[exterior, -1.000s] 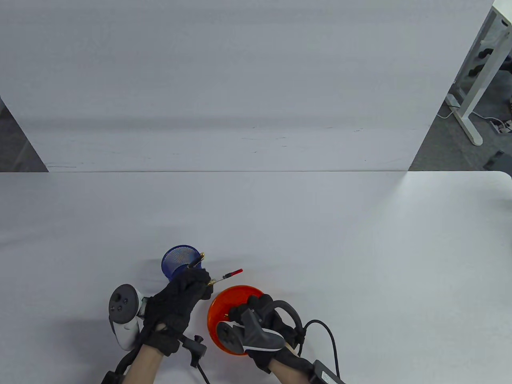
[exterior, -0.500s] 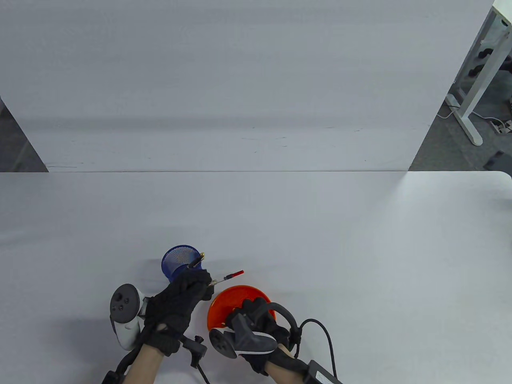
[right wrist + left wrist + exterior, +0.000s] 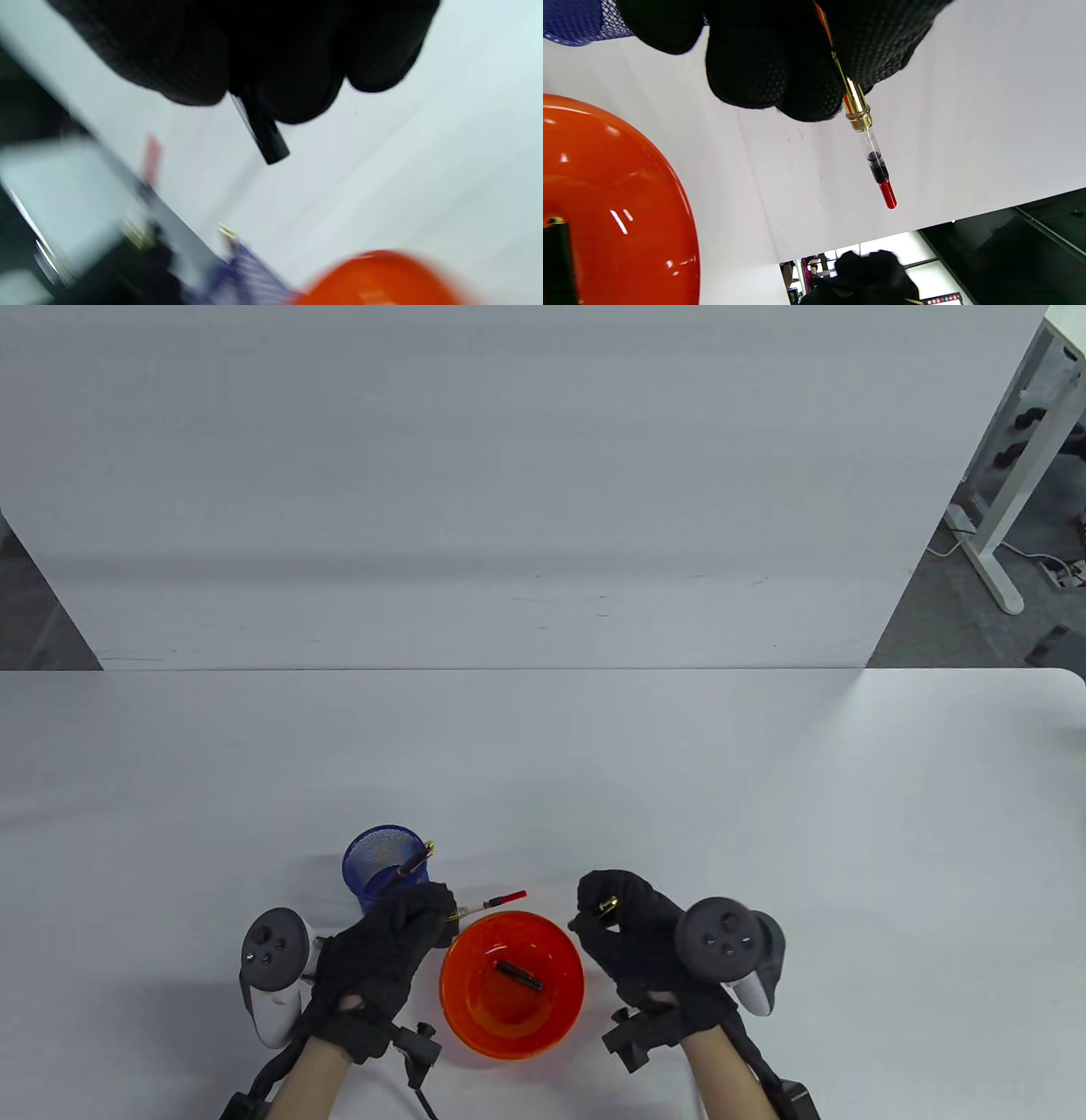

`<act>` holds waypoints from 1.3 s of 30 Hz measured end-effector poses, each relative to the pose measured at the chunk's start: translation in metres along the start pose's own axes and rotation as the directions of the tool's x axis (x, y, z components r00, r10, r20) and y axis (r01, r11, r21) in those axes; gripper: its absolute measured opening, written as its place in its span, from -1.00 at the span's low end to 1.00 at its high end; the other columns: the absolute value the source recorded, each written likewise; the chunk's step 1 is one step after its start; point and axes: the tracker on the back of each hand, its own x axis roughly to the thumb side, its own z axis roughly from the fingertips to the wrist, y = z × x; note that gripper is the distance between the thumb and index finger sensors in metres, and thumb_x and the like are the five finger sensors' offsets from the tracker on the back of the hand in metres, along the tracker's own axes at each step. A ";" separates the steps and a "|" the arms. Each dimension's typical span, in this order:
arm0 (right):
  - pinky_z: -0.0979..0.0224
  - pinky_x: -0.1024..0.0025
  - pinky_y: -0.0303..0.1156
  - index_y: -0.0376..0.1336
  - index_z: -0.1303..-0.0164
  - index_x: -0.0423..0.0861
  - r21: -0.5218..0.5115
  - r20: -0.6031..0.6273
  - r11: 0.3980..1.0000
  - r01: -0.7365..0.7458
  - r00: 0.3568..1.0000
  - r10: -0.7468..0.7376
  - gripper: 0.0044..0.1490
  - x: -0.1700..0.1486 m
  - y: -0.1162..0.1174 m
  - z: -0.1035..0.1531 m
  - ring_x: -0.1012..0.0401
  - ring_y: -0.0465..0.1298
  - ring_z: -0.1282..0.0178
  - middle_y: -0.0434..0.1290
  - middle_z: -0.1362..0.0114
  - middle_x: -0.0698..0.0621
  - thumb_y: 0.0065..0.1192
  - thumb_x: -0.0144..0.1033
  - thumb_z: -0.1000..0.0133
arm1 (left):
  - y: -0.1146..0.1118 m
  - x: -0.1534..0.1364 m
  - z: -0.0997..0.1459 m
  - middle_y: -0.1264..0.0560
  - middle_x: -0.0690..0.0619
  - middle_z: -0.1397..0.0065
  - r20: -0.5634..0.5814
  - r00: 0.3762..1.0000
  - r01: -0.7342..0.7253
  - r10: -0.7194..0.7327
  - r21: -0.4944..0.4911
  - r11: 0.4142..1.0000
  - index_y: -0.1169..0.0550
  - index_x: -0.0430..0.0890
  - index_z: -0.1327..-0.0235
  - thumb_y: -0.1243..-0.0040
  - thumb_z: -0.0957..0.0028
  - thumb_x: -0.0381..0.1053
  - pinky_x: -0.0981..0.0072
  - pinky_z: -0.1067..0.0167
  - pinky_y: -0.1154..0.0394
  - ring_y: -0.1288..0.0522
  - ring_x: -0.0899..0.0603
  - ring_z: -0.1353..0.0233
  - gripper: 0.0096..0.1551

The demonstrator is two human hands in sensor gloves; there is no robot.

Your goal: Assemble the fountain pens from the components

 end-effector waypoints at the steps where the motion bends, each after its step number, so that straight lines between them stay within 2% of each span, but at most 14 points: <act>1: -0.42 -0.12 0.45 0.34 -0.27 -0.04 0.006 -0.035 0.989 0.150 0.988 -0.149 -0.52 -0.007 -0.002 -0.001 -0.01 0.64 -0.16 0.55 -0.37 -0.12 0.45 -0.24 -0.16 | -0.001 0.000 0.000 -0.63 -0.22 -0.23 0.001 1.000 0.005 -0.005 -0.003 1.000 -0.56 -0.13 -0.30 -0.24 -0.15 -0.15 -0.47 -0.31 -0.31 -0.60 -0.35 -0.16 -0.56; 3: -0.46 -0.14 0.42 0.34 -0.30 -0.03 0.012 -0.068 0.922 0.386 0.921 -0.385 -0.53 -0.017 -0.001 -0.001 -0.04 0.64 -0.20 0.54 -0.41 -0.16 0.42 -0.25 -0.20 | -0.002 0.000 0.000 -0.63 -0.22 -0.23 0.003 1.000 0.011 -0.011 -0.013 1.000 -0.56 -0.13 -0.30 -0.24 -0.15 -0.15 -0.47 -0.31 -0.31 -0.60 -0.35 -0.16 -0.56; 5: -0.46 -0.16 0.41 0.35 -0.32 -0.06 0.001 -0.082 0.869 0.494 0.867 -0.492 -0.52 -0.023 0.001 -0.002 -0.05 0.64 -0.21 0.55 -0.41 -0.18 0.41 -0.25 -0.21 | -0.005 -0.001 0.000 -0.63 -0.22 -0.23 0.003 1.000 0.011 -0.011 -0.024 1.000 -0.56 -0.13 -0.30 -0.24 -0.15 -0.15 -0.47 -0.30 -0.31 -0.60 -0.35 -0.16 -0.56; 11: -0.47 -0.16 0.38 0.33 -0.35 -0.07 0.037 -0.090 0.895 0.445 0.893 -0.441 -0.50 -0.021 0.007 -0.003 -0.07 0.63 -0.24 0.53 -0.43 -0.19 0.38 -0.24 -0.22 | -0.009 -0.001 0.000 -0.63 -0.22 -0.23 0.009 1.000 -0.004 0.005 -0.052 0.999 -0.56 -0.13 -0.30 -0.24 -0.15 -0.16 -0.47 -0.30 -0.31 -0.60 -0.35 -0.16 -0.56; 29: -0.44 -0.18 0.38 0.30 -0.39 -0.12 0.115 -0.129 0.858 0.501 0.864 -0.487 -0.49 -0.019 0.016 -0.002 -0.07 0.63 -0.21 0.52 -0.42 -0.21 0.27 -0.17 -0.28 | -0.013 0.002 0.001 -0.66 -0.21 -0.21 0.025 1.000 -0.005 0.007 -0.057 0.998 -0.59 -0.12 -0.28 -0.26 -0.14 -0.16 -0.47 -0.29 -0.34 -0.62 -0.35 -0.14 -0.57; 34: -0.45 -0.21 0.36 0.31 -0.39 -0.13 0.166 -0.131 0.880 0.445 0.895 -0.427 -0.48 -0.015 0.030 -0.002 -0.11 0.62 -0.24 0.51 -0.44 -0.24 0.30 -0.22 -0.26 | -0.021 0.004 0.002 -0.69 -0.20 -0.20 0.048 0.999 0.030 -0.025 -0.091 0.995 -0.61 -0.13 -0.26 -0.29 -0.12 -0.16 -0.46 -0.27 -0.36 -0.65 -0.34 -0.14 -0.57; 39: -0.45 -0.24 0.34 0.27 -0.42 -0.13 0.219 -0.138 0.868 0.445 0.895 -0.424 -0.48 -0.012 0.045 0.000 -0.12 0.60 -0.27 0.48 -0.48 -0.24 0.22 -0.22 -0.30 | -0.029 0.007 0.004 -0.70 -0.20 -0.20 0.052 0.999 0.021 -0.015 -0.116 0.993 -0.62 -0.14 -0.25 -0.29 -0.11 -0.17 -0.44 -0.26 -0.39 -0.68 -0.33 -0.14 -0.57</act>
